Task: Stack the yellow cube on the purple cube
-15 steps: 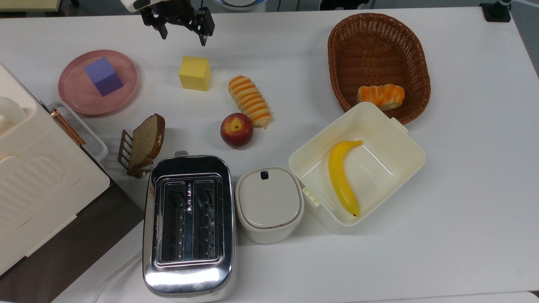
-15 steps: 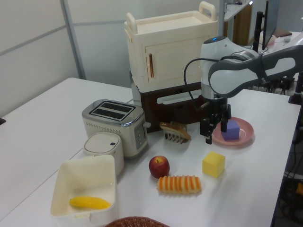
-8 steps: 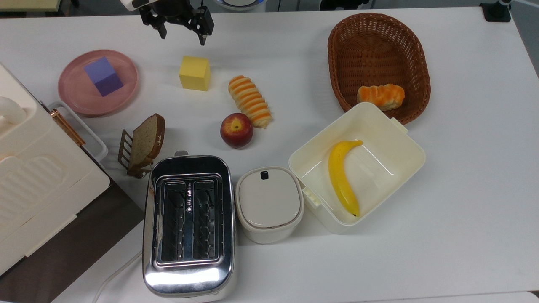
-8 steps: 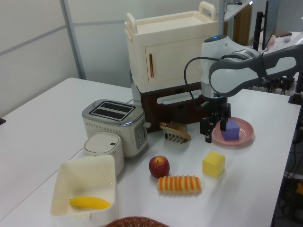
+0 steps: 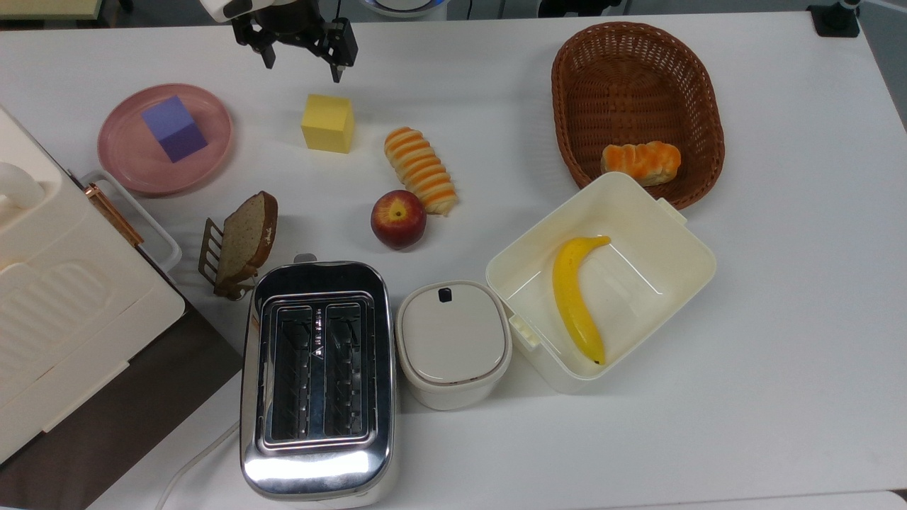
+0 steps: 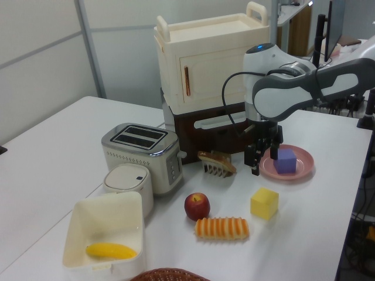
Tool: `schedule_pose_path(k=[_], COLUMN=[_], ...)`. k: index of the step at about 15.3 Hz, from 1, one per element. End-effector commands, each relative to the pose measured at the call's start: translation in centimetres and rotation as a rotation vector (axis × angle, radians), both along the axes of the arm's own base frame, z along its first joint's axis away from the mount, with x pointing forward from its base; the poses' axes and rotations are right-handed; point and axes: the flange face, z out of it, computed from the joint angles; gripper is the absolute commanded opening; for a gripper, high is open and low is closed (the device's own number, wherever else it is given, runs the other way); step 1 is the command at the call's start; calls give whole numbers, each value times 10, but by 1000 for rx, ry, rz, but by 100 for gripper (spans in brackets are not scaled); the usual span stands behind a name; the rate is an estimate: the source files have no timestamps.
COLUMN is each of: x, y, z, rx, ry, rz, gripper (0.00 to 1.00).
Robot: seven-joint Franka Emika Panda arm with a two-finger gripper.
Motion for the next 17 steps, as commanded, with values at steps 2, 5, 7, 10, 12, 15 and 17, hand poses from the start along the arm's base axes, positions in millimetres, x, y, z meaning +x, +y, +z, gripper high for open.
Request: schedule_pose_path(k=[2,5,7,10,12,15,17], x=[2,2,1,2,2,7,7], y=[0,-1,-3,0,2,3,2], z=[5,6,5,5,5,6,9], rx=[-13,-13,-12,-19,-19,-22,-22], ry=[-4,-5,-4,0,3,0,-2], rz=[-14,-17,-19,-15,-11,-11,-13], gripper=[100,100,100,100,100,100,100])
